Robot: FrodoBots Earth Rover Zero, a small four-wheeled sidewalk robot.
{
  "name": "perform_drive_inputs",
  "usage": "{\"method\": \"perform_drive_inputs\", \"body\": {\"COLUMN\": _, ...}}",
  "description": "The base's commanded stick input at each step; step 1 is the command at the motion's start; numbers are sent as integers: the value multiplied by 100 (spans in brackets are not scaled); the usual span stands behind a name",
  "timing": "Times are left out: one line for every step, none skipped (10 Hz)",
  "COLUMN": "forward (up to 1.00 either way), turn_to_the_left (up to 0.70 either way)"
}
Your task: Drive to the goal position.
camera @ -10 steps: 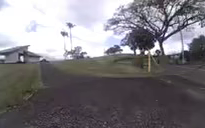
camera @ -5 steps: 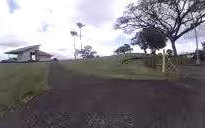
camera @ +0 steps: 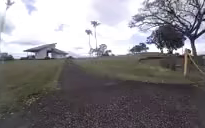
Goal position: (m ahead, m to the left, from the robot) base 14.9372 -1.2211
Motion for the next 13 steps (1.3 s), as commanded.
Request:
{"method": "perform_drive_inputs", "body": {"forward": 50, "turn_to_the_left": 0}}
{"method": "perform_drive_inputs", "body": {"forward": 50, "turn_to_the_left": 0}}
{"method": "perform_drive_inputs", "body": {"forward": 50, "turn_to_the_left": 0}}
{"method": "perform_drive_inputs", "body": {"forward": 50, "turn_to_the_left": 0}}
{"method": "perform_drive_inputs", "body": {"forward": 50, "turn_to_the_left": 0}}
{"method": "perform_drive_inputs", "body": {"forward": 50, "turn_to_the_left": 0}}
{"method": "perform_drive_inputs", "body": {"forward": 50, "turn_to_the_left": 0}}
{"method": "perform_drive_inputs", "body": {"forward": 50, "turn_to_the_left": 0}}
{"method": "perform_drive_inputs", "body": {"forward": 50, "turn_to_the_left": 0}}
{"method": "perform_drive_inputs", "body": {"forward": 50, "turn_to_the_left": 0}}
{"method": "perform_drive_inputs", "body": {"forward": 50, "turn_to_the_left": 0}}
{"method": "perform_drive_inputs", "body": {"forward": 50, "turn_to_the_left": 0}}
{"method": "perform_drive_inputs", "body": {"forward": 50, "turn_to_the_left": 0}}
